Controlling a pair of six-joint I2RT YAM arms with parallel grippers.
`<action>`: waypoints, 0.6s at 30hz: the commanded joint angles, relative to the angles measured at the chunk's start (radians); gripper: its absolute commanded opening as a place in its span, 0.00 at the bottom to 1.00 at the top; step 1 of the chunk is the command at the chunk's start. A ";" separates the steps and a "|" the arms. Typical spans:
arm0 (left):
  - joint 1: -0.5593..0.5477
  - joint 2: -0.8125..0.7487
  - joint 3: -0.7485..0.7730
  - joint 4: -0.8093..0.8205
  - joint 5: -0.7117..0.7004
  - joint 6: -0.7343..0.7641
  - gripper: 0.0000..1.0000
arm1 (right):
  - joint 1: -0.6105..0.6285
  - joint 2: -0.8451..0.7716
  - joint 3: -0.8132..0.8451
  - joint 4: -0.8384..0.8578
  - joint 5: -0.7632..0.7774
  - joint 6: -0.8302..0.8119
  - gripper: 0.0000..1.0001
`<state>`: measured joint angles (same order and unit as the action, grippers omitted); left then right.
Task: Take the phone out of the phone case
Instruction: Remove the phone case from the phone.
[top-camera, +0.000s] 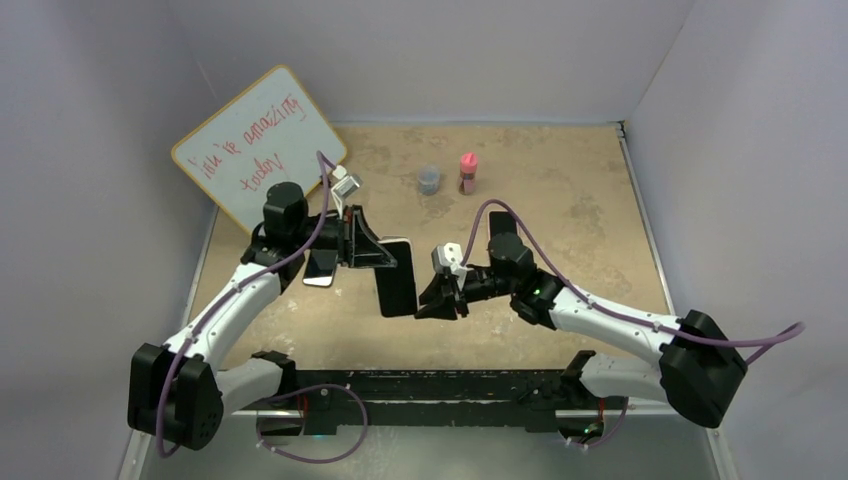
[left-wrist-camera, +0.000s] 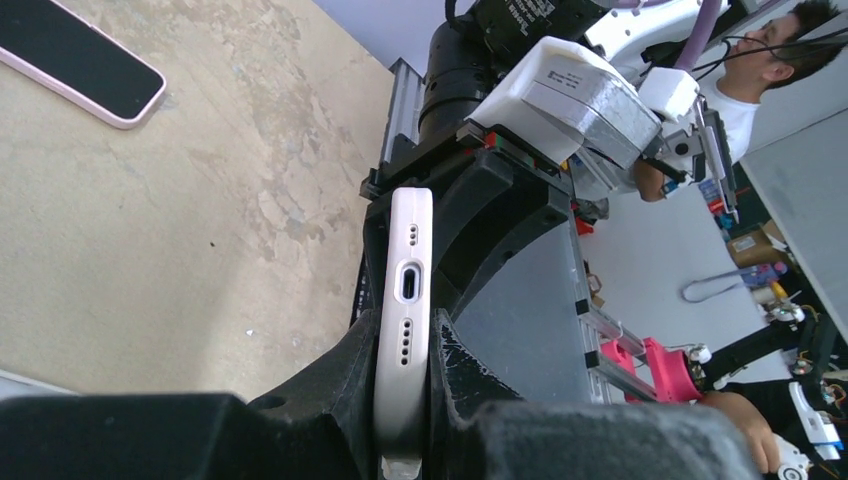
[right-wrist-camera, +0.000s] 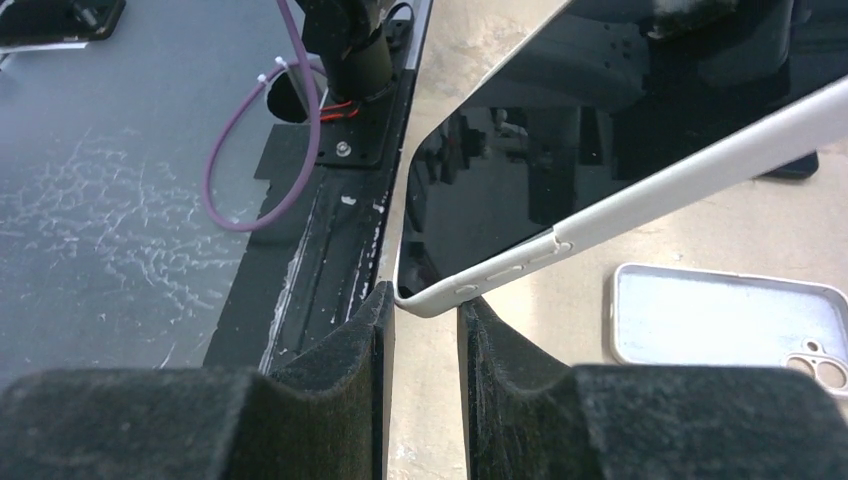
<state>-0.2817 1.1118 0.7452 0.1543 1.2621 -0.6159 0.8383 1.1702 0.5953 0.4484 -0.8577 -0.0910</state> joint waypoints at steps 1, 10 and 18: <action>0.004 0.031 -0.042 0.238 -0.105 -0.142 0.00 | 0.053 0.003 0.064 0.018 -0.063 -0.083 0.07; -0.001 0.041 -0.141 0.453 -0.112 -0.313 0.00 | 0.059 0.016 0.078 0.053 0.043 -0.100 0.00; -0.023 0.045 -0.171 0.481 -0.126 -0.346 0.00 | 0.070 0.059 0.120 0.001 0.157 -0.233 0.00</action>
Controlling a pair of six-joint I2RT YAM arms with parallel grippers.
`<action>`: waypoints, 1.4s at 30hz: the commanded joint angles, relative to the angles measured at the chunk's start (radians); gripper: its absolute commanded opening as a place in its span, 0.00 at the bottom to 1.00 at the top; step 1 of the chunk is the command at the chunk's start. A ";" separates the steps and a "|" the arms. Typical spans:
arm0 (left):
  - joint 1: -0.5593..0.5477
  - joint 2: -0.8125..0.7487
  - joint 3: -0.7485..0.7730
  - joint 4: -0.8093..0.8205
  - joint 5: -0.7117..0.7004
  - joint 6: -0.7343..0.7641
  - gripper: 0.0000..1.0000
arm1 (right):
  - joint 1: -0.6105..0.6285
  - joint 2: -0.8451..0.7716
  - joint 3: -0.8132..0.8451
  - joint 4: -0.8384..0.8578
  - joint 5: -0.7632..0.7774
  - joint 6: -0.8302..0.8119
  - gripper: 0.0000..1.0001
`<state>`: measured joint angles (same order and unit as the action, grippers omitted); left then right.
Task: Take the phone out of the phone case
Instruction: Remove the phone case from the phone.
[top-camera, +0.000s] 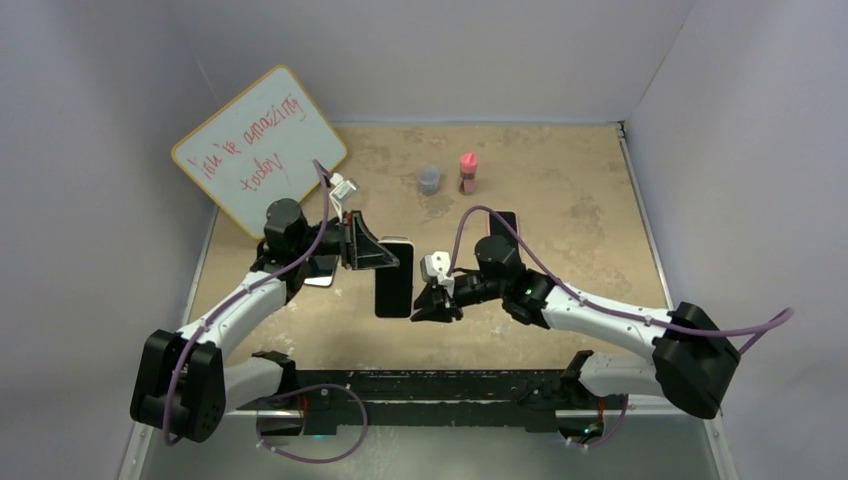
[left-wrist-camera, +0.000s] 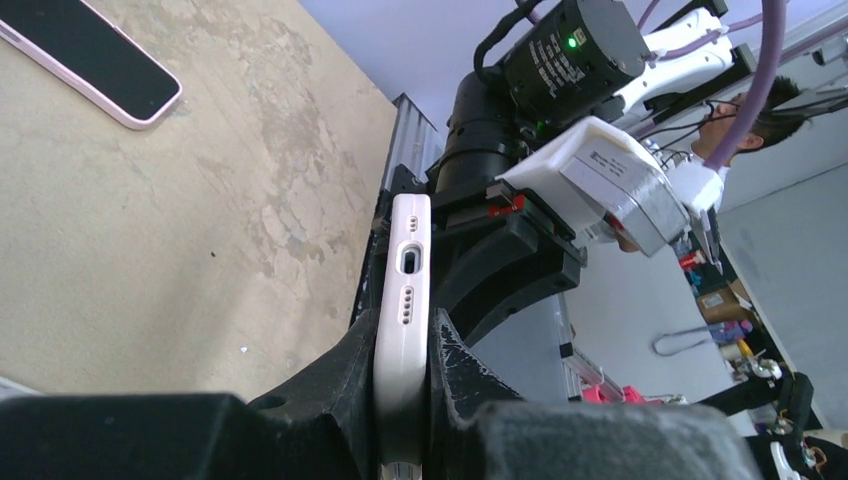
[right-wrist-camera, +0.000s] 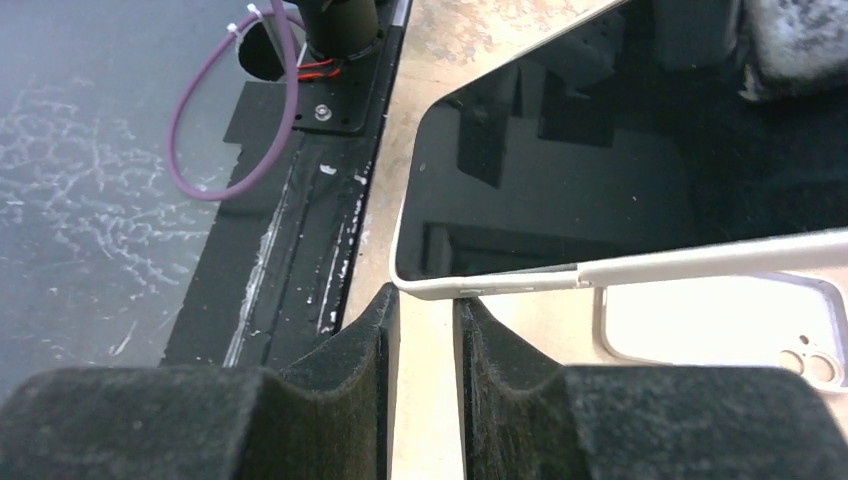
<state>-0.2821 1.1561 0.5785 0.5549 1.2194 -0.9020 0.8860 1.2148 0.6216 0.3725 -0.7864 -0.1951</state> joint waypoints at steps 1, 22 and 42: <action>-0.025 0.004 -0.005 0.080 -0.089 -0.064 0.00 | 0.026 0.018 0.092 0.077 0.099 -0.154 0.00; -0.022 -0.060 0.020 0.073 -0.166 0.035 0.00 | 0.036 -0.010 -0.034 0.201 0.078 -0.022 0.45; -0.023 -0.135 0.046 0.078 -0.182 0.082 0.00 | 0.037 0.050 -0.089 0.527 0.038 0.333 0.41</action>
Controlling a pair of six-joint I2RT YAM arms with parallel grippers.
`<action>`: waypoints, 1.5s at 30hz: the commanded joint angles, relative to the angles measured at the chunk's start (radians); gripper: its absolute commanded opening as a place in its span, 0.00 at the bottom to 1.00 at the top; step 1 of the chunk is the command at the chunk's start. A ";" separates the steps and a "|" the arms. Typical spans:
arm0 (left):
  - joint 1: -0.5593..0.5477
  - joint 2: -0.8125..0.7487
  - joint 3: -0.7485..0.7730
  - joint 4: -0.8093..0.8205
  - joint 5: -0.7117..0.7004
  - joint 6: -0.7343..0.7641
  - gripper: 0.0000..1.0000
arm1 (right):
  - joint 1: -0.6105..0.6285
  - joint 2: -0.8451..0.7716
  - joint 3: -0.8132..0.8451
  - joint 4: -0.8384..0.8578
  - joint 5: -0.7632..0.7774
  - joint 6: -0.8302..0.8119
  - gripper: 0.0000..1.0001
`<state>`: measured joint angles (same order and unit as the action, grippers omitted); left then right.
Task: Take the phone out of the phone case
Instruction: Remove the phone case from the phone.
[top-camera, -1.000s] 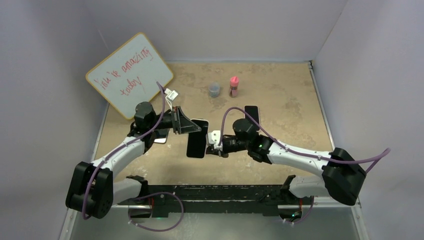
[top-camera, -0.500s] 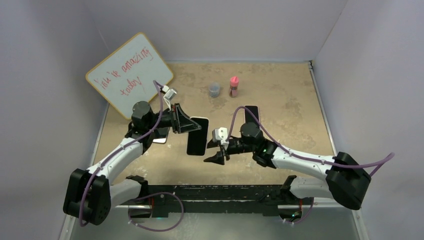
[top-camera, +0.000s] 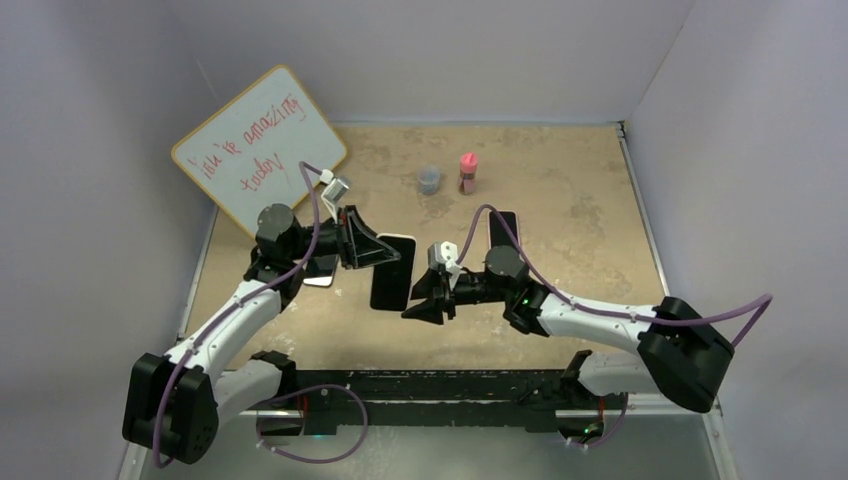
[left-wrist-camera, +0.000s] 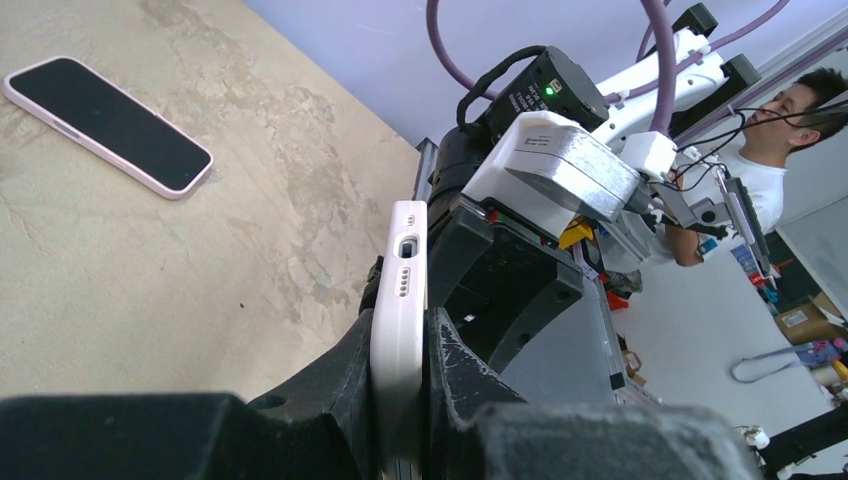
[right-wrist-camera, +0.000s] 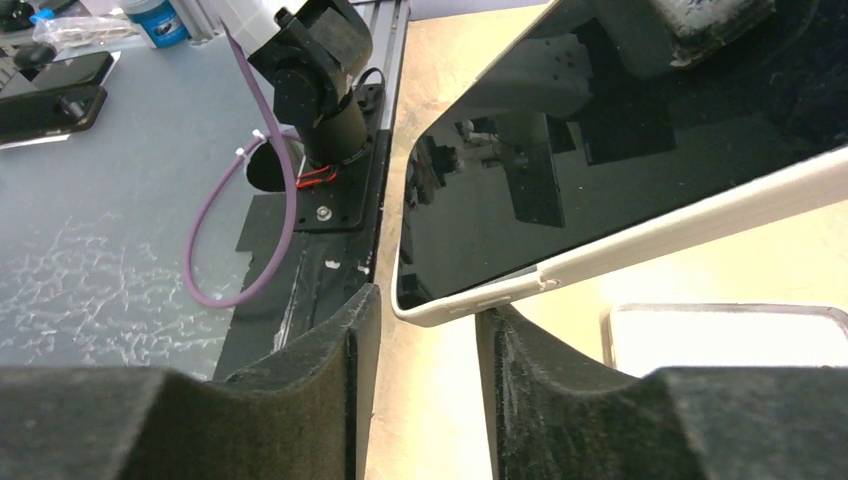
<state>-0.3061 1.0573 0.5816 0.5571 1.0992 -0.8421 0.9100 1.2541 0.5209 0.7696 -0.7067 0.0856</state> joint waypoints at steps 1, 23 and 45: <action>0.001 -0.040 0.038 0.087 -0.064 0.010 0.00 | 0.012 0.017 0.013 0.133 -0.039 0.052 0.40; 0.001 0.043 -0.070 0.137 -0.173 -0.208 0.00 | 0.013 -0.023 0.073 -0.056 0.014 -0.294 0.00; -0.001 -0.005 -0.045 0.199 -0.116 -0.185 0.00 | 0.013 -0.039 -0.038 0.167 -0.043 -0.035 0.43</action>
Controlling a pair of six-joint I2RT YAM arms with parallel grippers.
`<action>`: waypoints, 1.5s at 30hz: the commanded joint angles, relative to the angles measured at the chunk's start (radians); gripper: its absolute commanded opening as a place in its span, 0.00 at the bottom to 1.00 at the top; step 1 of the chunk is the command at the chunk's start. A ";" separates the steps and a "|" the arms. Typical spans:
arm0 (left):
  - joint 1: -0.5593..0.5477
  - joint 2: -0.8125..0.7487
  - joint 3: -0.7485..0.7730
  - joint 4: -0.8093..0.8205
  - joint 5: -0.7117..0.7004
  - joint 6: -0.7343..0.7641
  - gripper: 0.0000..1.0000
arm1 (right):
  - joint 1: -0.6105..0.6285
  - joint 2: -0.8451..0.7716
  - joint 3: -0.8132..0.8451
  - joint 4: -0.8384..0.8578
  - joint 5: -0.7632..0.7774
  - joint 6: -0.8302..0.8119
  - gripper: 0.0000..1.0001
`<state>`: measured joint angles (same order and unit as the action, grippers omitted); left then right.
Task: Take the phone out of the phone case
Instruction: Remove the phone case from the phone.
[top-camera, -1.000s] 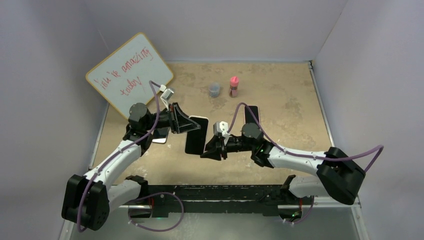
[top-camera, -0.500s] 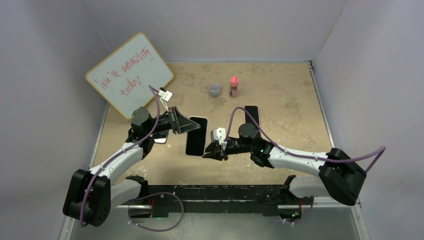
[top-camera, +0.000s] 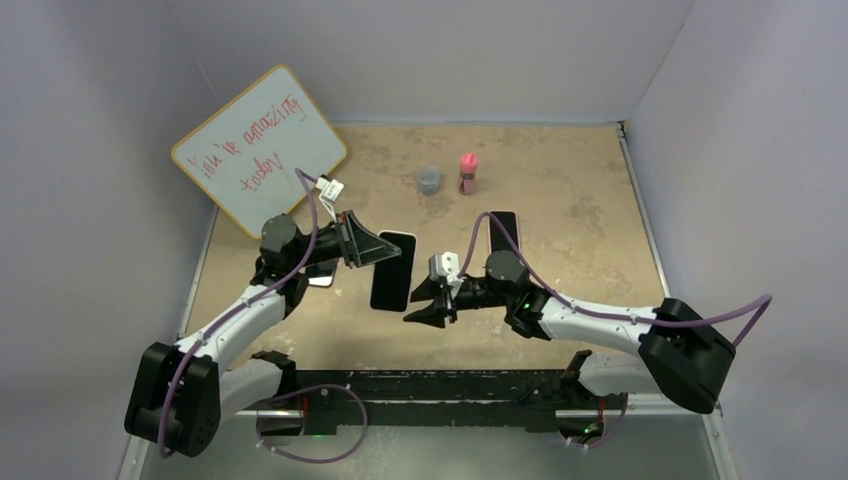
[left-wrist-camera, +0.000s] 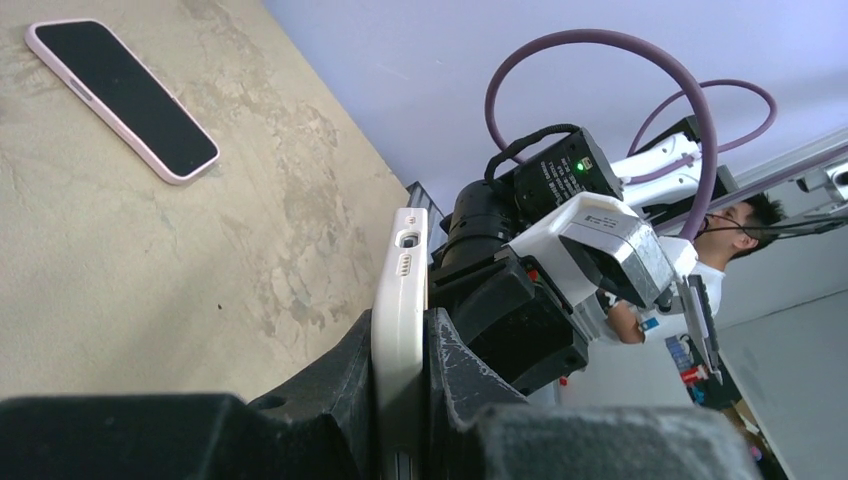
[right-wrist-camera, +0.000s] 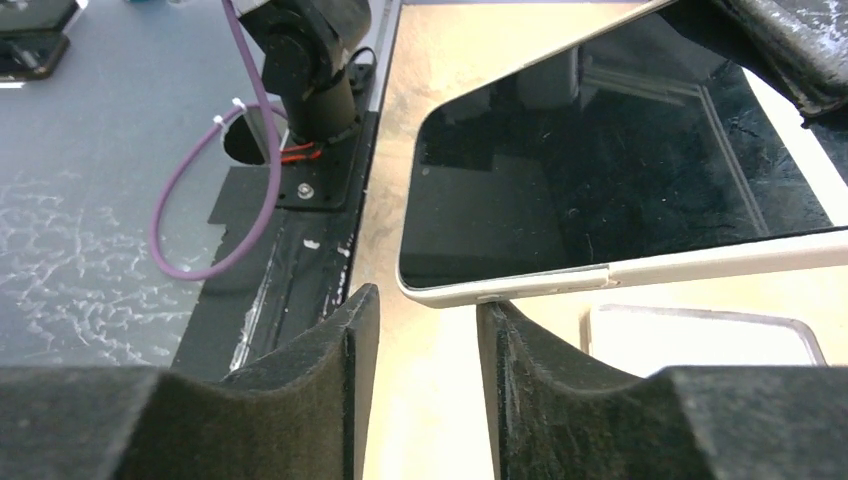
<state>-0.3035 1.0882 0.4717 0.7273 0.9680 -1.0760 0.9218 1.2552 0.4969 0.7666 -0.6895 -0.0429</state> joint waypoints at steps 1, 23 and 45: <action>-0.003 -0.039 0.067 0.028 0.017 0.050 0.00 | 0.000 -0.040 -0.017 0.182 -0.067 0.101 0.44; -0.011 -0.083 -0.029 0.206 -0.021 -0.124 0.00 | 0.001 0.086 0.001 0.452 -0.061 0.253 0.24; -0.043 -0.080 -0.062 0.167 -0.144 -0.163 0.00 | -0.001 0.092 0.053 0.387 -0.093 0.234 0.14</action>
<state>-0.3187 0.9974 0.4118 0.8612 0.8902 -1.1908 0.9154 1.3624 0.4824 1.0939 -0.7593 0.2615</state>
